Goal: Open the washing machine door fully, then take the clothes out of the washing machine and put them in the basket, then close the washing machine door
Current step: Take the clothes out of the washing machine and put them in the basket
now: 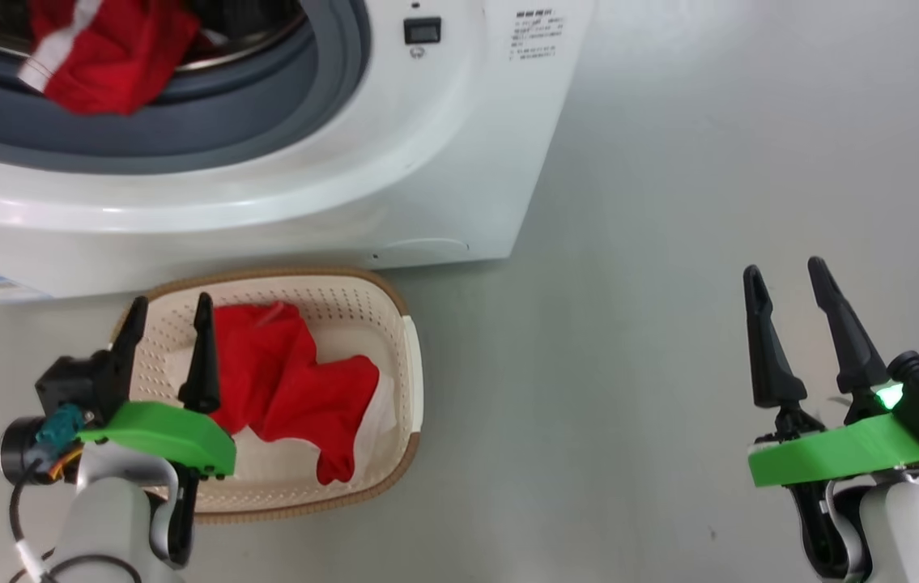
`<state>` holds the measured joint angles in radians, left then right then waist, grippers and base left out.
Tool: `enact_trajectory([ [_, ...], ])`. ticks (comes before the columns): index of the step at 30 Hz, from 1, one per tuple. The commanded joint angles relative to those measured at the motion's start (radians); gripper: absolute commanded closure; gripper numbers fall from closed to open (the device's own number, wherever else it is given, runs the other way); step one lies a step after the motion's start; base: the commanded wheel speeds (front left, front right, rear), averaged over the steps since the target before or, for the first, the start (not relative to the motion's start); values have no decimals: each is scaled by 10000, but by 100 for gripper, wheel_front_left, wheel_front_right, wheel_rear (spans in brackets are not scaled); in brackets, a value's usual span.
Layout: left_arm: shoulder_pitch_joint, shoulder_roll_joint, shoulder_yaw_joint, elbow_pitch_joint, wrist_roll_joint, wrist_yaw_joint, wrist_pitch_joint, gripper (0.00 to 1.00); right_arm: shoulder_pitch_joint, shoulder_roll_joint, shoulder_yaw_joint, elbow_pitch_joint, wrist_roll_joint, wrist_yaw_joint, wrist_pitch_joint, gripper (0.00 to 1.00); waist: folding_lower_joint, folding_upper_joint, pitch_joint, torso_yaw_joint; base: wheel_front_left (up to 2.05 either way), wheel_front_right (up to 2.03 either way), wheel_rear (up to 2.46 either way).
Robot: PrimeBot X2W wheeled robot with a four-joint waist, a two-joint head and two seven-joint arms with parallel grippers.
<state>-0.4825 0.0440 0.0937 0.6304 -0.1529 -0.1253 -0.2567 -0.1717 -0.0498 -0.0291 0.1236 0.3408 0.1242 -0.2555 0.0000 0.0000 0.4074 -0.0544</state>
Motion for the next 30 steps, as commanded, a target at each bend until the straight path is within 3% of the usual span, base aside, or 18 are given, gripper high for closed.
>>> enact_trajectory([
  [1, 311, 200, 208, -385, -110, -52, -51, 0, 204, -9, 148, -185, -135, 65, -63, 0, 0, 0, -492, 148, 0, 0, 0],
  [19, 2650, 260, -128, -3510, -226, -53, -51, 0, 1585, -126, -190, -115, -148, 65, -63, 0, 0, 0, -2223, 401, 0, 0, 0],
  [30, 3996, 179, 9, -4783, -78, -53, -51, 0, 2211, -154, -348, -212, -147, 65, -63, 0, 0, 0, -2700, 445, 0, 0, 0],
])
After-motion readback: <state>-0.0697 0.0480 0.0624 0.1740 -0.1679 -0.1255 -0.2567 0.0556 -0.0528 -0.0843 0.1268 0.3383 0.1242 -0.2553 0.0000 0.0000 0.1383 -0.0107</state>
